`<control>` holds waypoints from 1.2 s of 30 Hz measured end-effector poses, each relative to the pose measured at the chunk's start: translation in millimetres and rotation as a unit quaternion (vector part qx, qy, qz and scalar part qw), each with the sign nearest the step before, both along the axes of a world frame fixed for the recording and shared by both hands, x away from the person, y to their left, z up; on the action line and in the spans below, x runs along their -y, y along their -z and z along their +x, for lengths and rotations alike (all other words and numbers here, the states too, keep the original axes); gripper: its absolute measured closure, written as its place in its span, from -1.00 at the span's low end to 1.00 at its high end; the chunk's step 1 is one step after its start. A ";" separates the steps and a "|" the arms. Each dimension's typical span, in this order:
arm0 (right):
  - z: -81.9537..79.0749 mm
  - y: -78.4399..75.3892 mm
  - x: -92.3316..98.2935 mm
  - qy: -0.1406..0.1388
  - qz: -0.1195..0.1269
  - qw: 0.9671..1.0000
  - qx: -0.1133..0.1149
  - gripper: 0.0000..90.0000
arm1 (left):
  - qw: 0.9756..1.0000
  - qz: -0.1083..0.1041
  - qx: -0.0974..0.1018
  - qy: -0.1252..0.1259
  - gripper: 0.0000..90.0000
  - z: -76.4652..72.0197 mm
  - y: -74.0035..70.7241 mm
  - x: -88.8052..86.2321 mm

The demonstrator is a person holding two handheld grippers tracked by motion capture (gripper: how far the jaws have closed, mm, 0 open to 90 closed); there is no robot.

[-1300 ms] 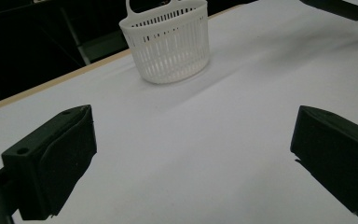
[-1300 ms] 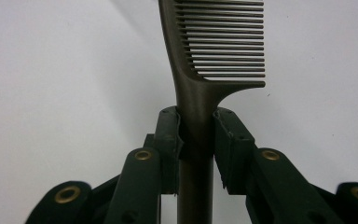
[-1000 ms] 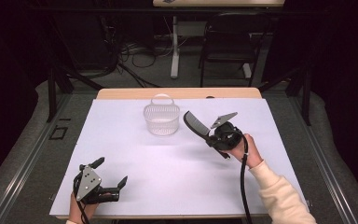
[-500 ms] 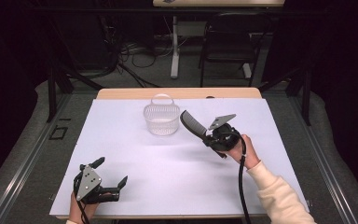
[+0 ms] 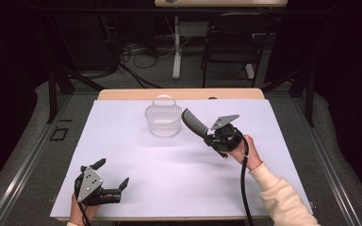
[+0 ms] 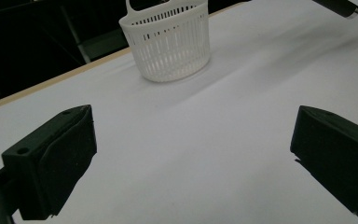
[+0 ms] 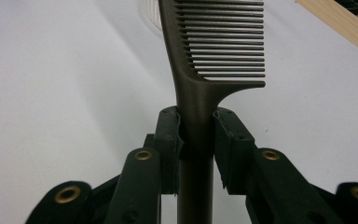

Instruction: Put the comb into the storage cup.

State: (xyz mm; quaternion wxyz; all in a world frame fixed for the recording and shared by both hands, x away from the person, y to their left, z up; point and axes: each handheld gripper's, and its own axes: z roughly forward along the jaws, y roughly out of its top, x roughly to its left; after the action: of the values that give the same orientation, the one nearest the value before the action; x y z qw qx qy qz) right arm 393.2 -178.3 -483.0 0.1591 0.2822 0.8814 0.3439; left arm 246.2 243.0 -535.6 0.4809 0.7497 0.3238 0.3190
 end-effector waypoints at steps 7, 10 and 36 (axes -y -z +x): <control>0.1 -2.6 1.1 0.005 0.012 1.000 0.007 0.61 | 1.000 0.000 0.000 -0.002 -0.99 0.0 0.0 0.3; 0.7 -3.9 1.5 0.006 0.018 1.000 0.011 0.61 | 1.000 0.000 0.001 -0.002 -0.99 0.1 0.0 -0.2; 12.6 -16.4 -9.2 0.011 0.024 0.999 0.038 0.61 | 1.000 0.000 0.003 -0.004 -0.99 0.1 0.2 -0.1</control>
State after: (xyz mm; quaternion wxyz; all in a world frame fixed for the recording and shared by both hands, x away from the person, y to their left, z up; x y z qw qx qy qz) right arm 405.7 -169.1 -466.5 0.1891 0.2826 0.8630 0.3736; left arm 246.3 243.1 -535.8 0.4808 0.7477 0.3252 0.3226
